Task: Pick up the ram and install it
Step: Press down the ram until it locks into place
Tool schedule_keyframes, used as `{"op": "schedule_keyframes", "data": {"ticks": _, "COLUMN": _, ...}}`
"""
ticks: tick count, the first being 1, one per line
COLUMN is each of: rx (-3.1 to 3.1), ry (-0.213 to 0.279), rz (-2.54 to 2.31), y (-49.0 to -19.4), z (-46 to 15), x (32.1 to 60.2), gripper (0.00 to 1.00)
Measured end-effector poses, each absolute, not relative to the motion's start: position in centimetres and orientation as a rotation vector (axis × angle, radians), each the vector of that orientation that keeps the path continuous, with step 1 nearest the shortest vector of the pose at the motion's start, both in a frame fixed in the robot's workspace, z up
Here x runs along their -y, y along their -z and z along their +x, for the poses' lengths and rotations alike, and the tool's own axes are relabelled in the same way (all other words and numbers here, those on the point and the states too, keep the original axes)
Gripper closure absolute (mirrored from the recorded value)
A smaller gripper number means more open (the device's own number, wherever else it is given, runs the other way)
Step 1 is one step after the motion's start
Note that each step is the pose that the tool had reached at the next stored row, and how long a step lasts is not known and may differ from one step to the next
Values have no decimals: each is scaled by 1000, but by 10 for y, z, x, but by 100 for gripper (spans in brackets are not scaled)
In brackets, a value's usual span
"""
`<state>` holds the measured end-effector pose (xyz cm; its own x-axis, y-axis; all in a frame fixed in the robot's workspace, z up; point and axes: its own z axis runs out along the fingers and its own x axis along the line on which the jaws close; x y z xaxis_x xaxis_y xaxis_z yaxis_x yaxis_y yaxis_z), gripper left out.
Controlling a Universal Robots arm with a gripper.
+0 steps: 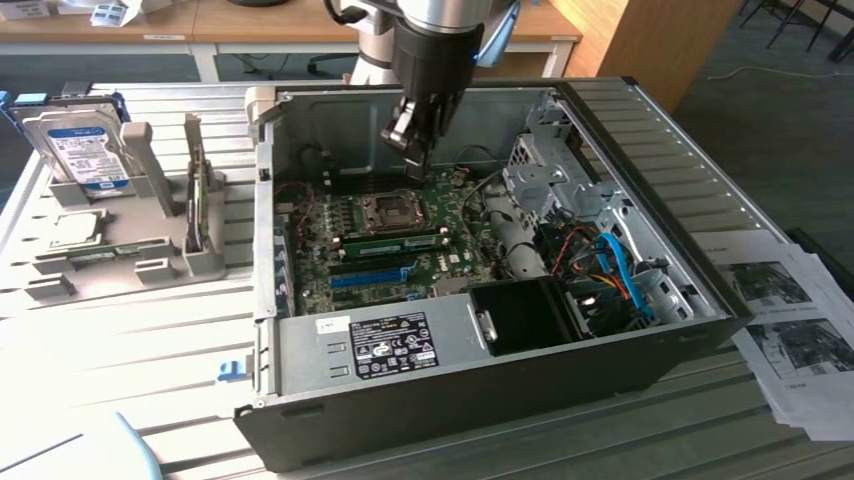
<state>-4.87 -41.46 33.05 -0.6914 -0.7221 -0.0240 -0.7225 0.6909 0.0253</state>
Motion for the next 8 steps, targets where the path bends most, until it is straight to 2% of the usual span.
{"op": "schedule_keyframes", "data": {"ticks": 8, "rx": -2957, "ry": -50, "rz": -1017, "y": -330, "z": -49, "x": 415, "gripper": 91}}
